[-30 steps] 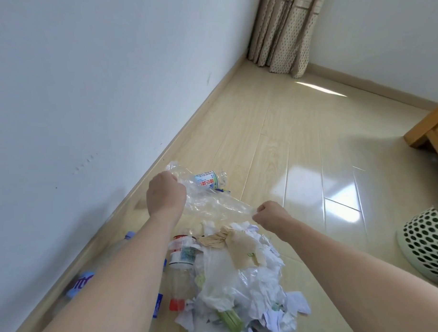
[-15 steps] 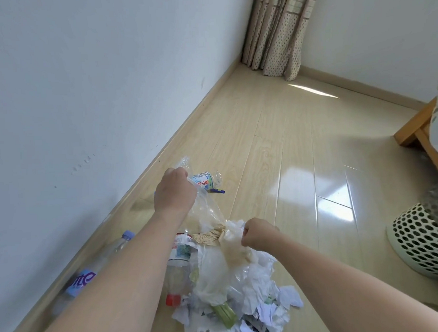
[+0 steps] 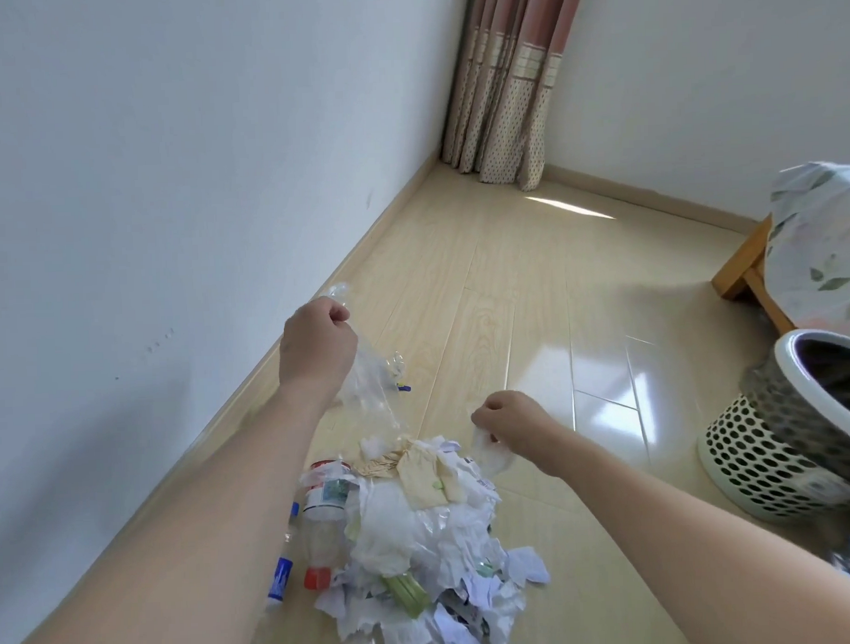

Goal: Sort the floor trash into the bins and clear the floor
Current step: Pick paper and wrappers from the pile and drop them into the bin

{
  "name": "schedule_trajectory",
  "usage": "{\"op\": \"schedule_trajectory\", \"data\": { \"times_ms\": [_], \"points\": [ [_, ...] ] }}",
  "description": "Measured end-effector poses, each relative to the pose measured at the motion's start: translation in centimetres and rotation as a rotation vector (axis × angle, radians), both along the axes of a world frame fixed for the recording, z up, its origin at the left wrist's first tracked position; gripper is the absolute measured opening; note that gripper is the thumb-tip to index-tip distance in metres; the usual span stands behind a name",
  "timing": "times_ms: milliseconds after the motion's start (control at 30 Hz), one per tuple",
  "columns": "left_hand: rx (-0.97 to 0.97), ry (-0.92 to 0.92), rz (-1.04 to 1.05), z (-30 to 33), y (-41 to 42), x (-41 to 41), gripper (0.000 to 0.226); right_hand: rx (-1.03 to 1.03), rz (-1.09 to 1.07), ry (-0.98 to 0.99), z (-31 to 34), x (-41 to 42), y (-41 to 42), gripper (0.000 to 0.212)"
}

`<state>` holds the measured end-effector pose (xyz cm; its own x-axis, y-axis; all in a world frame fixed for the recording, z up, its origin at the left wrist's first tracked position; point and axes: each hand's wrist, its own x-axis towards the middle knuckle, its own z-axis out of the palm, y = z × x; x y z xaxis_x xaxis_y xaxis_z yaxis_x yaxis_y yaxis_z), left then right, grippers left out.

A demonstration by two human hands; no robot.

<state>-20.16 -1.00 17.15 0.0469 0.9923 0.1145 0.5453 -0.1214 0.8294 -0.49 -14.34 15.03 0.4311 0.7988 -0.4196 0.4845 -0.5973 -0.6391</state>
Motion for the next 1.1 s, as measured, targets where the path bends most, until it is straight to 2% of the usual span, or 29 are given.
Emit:
{"op": "schedule_trajectory", "data": {
  "times_ms": [100,200,533,633,767,867,1000,1100],
  "points": [
    [0.030,-0.050,-0.024,2.5,-1.5,1.3,0.030,0.116,-0.106,0.194,2.9,1.6,-2.4,0.009],
    [0.019,-0.113,-0.069,4.8,-3.6,3.4,0.030,0.206,-0.152,0.267,5.5,3.5,-5.3,0.007],
    [0.015,-0.305,-0.293,11.5,-13.8,16.0,0.024,0.310,-0.254,0.295,12.1,14.3,-17.6,0.007],
    [0.037,-0.326,-0.391,13.1,-17.6,20.9,0.021,0.301,-0.278,0.305,13.0,18.3,-21.8,0.002],
    [0.054,-0.338,-0.536,14.8,-22.9,27.5,0.018,0.269,-0.340,0.404,13.0,22.9,-27.1,0.010],
    [0.058,-0.362,-0.632,16.2,-26.6,32.3,0.017,0.203,-0.412,0.329,12.7,26.7,-31.2,0.016],
    [0.025,-0.408,-0.740,17.5,-31.2,37.8,0.020,0.243,-0.614,0.203,11.5,31.9,-36.4,0.009],
    [0.012,-0.391,-0.817,17.2,-35.3,41.3,0.019,0.175,-0.718,0.134,9.5,34.4,-40.0,0.021]
  ]
}}
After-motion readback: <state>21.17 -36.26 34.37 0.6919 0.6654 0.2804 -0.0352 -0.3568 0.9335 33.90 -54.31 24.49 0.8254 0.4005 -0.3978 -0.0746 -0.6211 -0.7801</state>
